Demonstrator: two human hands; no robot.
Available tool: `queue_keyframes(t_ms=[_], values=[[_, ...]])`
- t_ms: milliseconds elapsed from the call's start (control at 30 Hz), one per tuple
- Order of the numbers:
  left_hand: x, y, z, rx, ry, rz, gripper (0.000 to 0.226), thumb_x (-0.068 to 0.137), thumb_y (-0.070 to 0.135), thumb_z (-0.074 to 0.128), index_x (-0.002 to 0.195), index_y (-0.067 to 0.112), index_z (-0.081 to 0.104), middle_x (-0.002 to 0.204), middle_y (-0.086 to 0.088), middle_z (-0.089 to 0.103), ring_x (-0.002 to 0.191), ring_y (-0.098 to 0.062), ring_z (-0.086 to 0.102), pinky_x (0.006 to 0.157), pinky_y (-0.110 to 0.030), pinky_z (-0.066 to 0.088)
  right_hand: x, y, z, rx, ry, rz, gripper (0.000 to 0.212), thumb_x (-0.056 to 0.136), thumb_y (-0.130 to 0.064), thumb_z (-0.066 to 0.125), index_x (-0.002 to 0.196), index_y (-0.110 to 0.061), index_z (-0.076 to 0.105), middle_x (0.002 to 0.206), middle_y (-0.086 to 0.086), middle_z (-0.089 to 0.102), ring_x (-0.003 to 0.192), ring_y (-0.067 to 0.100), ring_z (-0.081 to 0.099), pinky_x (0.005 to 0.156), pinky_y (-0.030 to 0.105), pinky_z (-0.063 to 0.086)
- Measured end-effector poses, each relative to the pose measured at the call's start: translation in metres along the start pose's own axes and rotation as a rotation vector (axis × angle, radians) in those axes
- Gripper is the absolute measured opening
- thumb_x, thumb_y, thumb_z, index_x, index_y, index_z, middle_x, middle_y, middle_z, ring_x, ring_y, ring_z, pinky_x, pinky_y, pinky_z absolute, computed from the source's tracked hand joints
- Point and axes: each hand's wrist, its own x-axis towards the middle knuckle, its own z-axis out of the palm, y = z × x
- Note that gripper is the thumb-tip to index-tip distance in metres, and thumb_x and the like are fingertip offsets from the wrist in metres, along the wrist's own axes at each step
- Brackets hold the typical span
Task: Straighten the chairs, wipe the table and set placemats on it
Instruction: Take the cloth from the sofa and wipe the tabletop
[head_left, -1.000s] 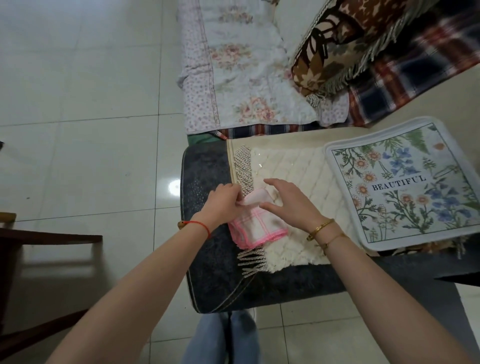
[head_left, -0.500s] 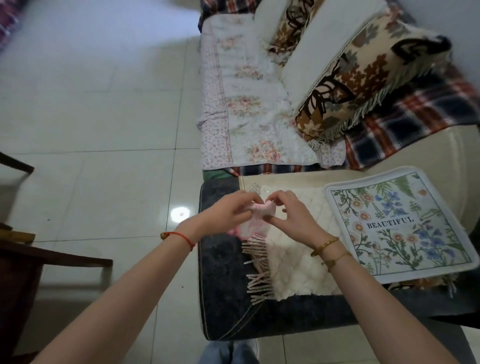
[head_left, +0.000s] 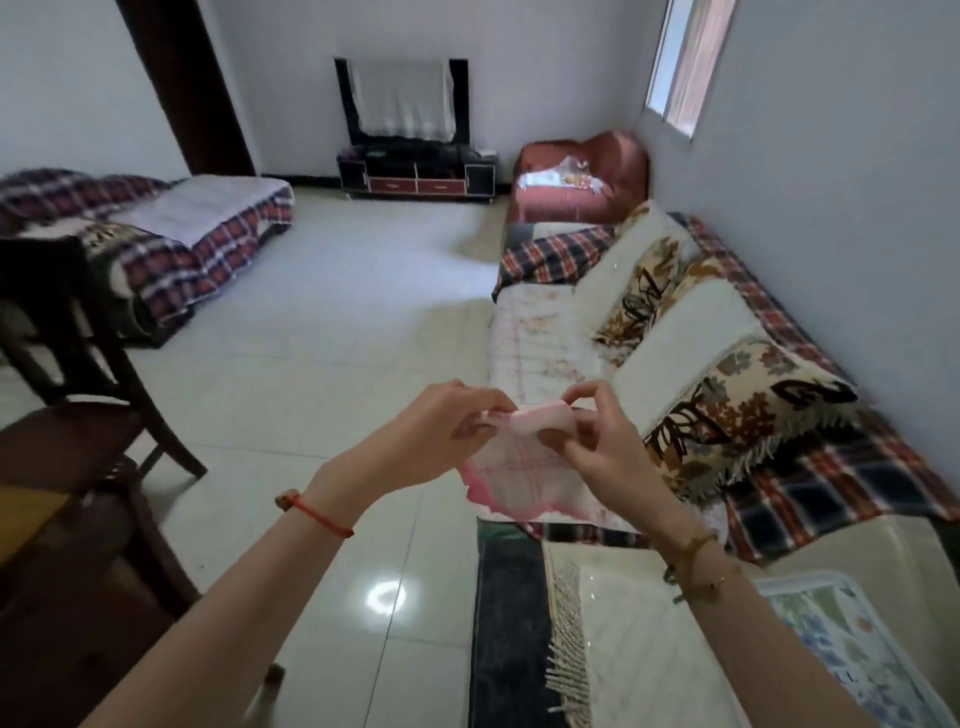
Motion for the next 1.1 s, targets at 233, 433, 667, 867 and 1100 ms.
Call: queue_keyframes(t_ms=[233,433,667,867,1100], values=[[-0.072,0.043,-0.135,0.128,0.168,-0.075,0.015,0.083,-0.002,0.057,0.093,0.005,0.066,0.069,0.014,0.053,0.059,-0.001,0.050,0.054,-0.014,0.036,0.026,-0.143,0.034,0.147,-0.112,-0.248,0.021,0.090,-0.017,0.067,0.109,-0.013,0.058,0.093,0.002,0.071,0.087,0.021,0.069,0.069,0.042,0.058],[-0.185,0.057,-0.209,0.243,0.384,-0.191,0.033,0.078,0.006,0.058,0.108,0.003,0.072,0.095,-0.003,0.069,0.080,-0.019,0.065,0.068,-0.027,0.053,0.020,-0.236,0.116,0.404,-0.329,-0.345,0.031,0.085,-0.023,0.067,0.106,-0.001,0.063,0.098,0.009,0.071,0.090,0.022,0.071,0.067,0.033,0.059],[-0.351,0.055,-0.267,0.242,0.474,-0.459,0.048,0.076,0.009,0.073,0.123,0.015,0.067,0.110,0.004,0.063,0.098,-0.010,0.062,0.081,-0.028,0.055,-0.017,-0.318,0.254,0.523,-0.628,-0.407,0.025,0.090,-0.024,0.061,0.105,-0.005,0.067,0.093,0.011,0.069,0.085,0.022,0.067,0.067,0.041,0.056],[-0.492,0.027,-0.306,0.270,0.594,-0.615,0.031,0.091,0.024,0.069,0.122,0.022,0.065,0.105,0.025,0.056,0.092,0.010,0.056,0.073,-0.011,0.042,-0.061,-0.388,0.397,0.519,-0.746,-0.493,0.017,0.095,-0.021,0.060,0.104,-0.007,0.064,0.086,0.006,0.071,0.076,0.017,0.068,0.059,0.030,0.054],[-0.648,-0.058,-0.346,0.247,0.593,-0.772,0.008,0.100,0.036,0.052,0.107,0.036,0.049,0.100,0.015,0.060,0.086,0.003,0.058,0.065,-0.016,0.043,-0.104,-0.457,0.576,0.299,-0.616,-0.615,0.008,0.098,-0.029,0.055,0.100,-0.022,0.059,0.081,-0.007,0.065,0.070,0.005,0.065,0.046,0.025,0.051]])
